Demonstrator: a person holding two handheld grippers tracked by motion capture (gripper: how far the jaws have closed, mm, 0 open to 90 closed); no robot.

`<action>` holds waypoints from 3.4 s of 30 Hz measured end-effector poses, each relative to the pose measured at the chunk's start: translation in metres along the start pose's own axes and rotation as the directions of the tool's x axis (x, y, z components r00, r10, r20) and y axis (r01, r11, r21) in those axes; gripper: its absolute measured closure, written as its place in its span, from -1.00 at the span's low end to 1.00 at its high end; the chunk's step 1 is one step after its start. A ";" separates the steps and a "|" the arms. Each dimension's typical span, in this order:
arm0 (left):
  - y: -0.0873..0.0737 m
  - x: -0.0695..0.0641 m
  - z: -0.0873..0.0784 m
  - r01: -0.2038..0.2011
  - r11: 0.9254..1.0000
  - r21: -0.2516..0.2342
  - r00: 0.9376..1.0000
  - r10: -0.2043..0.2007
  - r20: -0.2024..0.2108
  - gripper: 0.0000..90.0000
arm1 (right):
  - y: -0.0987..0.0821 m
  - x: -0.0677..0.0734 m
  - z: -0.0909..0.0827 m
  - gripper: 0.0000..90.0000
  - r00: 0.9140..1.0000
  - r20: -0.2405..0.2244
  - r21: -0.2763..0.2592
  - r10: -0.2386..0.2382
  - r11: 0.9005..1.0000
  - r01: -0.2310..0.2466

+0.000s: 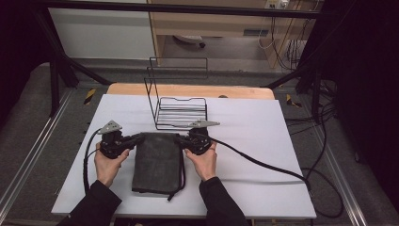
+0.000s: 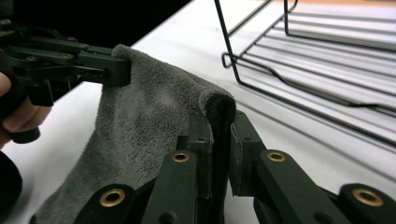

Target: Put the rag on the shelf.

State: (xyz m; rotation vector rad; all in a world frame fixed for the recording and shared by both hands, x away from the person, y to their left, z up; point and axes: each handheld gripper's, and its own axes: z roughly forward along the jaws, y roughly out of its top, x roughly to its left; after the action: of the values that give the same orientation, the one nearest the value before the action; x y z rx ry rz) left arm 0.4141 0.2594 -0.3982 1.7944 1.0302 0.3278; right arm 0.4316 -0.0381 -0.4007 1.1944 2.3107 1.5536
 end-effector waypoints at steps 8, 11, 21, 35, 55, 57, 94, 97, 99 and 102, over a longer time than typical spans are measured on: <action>0.008 -0.008 -0.012 -0.014 0.999 -0.052 1.000 0.015 0.016 0.78 | 0.005 0.008 -0.016 0.83 1.000 -0.016 -0.062 -0.024 0.998 0.023; 0.012 -0.012 -0.017 -0.020 0.997 -0.077 1.000 0.022 0.022 0.78 | 0.007 0.011 -0.021 0.83 0.999 -0.020 -0.088 -0.031 0.996 0.029; 0.025 -0.028 -0.035 -0.051 0.987 -0.151 0.998 0.056 0.033 0.78 | 0.016 0.019 -0.043 0.83 0.997 -0.046 -0.177 -0.056 0.983 0.047; 0.042 -0.051 -0.055 -0.090 0.963 -0.254 0.995 0.100 0.026 0.78 | 0.028 0.025 -0.067 0.83 0.993 -0.044 -0.268 -0.112 0.959 0.096; 0.076 -0.066 -0.063 -0.132 0.929 -0.345 0.986 0.160 0.055 0.79 | 0.050 0.037 -0.100 0.83 0.985 0.003 -0.371 -0.173 0.914 0.162; 0.081 -0.068 -0.063 -0.139 0.926 -0.352 0.985 0.167 0.052 0.79 | 0.053 0.038 -0.104 0.83 0.984 0.010 -0.383 -0.177 0.908 0.167; 0.139 -0.085 -0.049 -0.123 0.869 -0.479 0.989 0.149 0.017 0.79 | 0.099 0.038 -0.133 0.83 0.976 0.125 -0.530 -0.177 0.820 0.217; 0.145 -0.086 -0.048 -0.127 0.866 -0.485 0.989 0.149 0.008 0.79 | 0.105 0.037 -0.134 0.83 0.976 0.131 -0.535 -0.175 0.816 0.218; 0.150 -0.087 -0.047 -0.124 0.862 -0.492 0.989 0.145 0.005 0.79 | 0.109 0.036 -0.135 0.83 0.975 0.133 -0.541 -0.177 0.812 0.221; 0.157 -0.087 -0.046 -0.120 0.856 -0.503 0.990 0.142 0.006 0.79 | 0.116 0.036 -0.137 0.83 0.974 0.139 -0.552 -0.178 0.803 0.225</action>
State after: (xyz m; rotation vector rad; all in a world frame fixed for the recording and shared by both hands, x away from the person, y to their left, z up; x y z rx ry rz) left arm 0.4105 0.2000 -0.2228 1.3879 0.7063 0.5838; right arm 0.4030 -0.0965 -0.2295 0.8055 1.6589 1.8712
